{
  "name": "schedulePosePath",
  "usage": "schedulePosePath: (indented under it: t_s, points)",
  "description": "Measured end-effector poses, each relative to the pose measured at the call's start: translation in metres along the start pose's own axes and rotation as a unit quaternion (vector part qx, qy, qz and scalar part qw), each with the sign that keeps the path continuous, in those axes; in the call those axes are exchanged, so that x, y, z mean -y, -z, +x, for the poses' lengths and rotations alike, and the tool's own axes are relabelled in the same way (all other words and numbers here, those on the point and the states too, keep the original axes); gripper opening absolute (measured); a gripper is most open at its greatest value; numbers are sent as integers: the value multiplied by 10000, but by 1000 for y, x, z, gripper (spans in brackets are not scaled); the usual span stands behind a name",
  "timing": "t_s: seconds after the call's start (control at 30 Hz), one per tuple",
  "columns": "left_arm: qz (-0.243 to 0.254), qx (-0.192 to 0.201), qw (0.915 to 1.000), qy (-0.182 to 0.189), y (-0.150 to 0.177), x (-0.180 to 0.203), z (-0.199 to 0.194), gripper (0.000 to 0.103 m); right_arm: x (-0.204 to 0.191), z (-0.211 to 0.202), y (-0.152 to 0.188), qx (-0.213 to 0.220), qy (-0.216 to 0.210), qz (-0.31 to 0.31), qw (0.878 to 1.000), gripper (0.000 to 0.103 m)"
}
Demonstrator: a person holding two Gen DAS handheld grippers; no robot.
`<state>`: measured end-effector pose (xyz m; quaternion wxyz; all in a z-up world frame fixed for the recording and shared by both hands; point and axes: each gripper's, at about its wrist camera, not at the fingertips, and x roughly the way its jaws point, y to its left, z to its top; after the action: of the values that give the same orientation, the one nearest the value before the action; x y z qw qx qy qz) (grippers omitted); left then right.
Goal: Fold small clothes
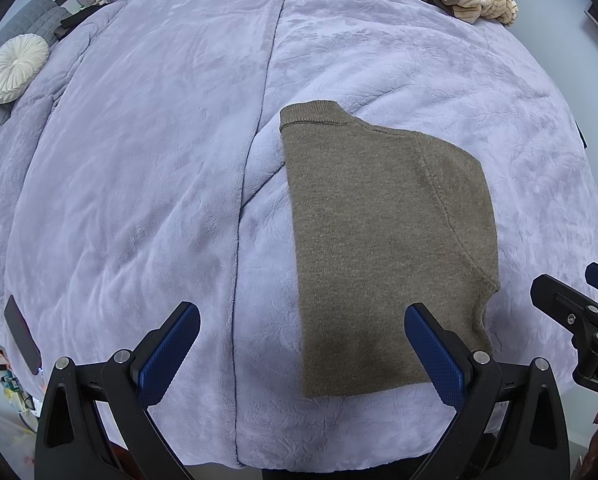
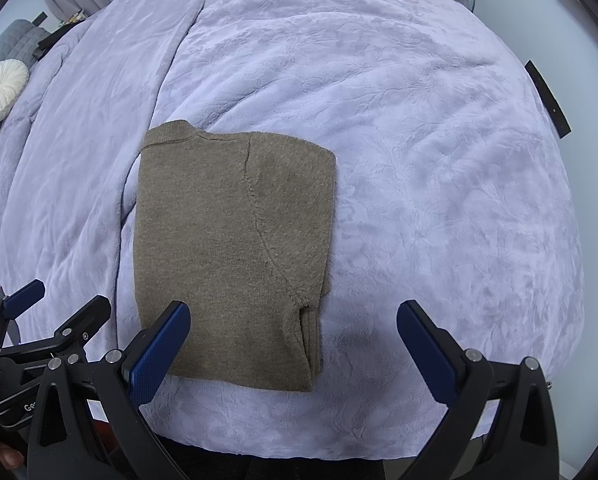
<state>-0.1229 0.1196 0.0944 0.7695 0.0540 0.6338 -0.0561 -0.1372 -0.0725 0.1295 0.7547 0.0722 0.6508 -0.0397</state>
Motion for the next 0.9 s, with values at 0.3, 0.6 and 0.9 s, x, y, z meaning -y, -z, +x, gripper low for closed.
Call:
schedulePosePath:
  t_s: [0.3, 0.6, 0.9]
  points:
    - [1, -30, 10000, 30, 2, -2, 2, 102, 0, 1, 3, -14, 5, 3, 10000, 103]
    - [7, -34, 10000, 28, 2, -2, 2, 102, -2, 2, 4, -33, 16, -11, 10000, 103]
    - [6, -49, 10000, 16, 1, -4, 3, 102, -4, 4, 2, -90, 29, -40, 9999, 103]
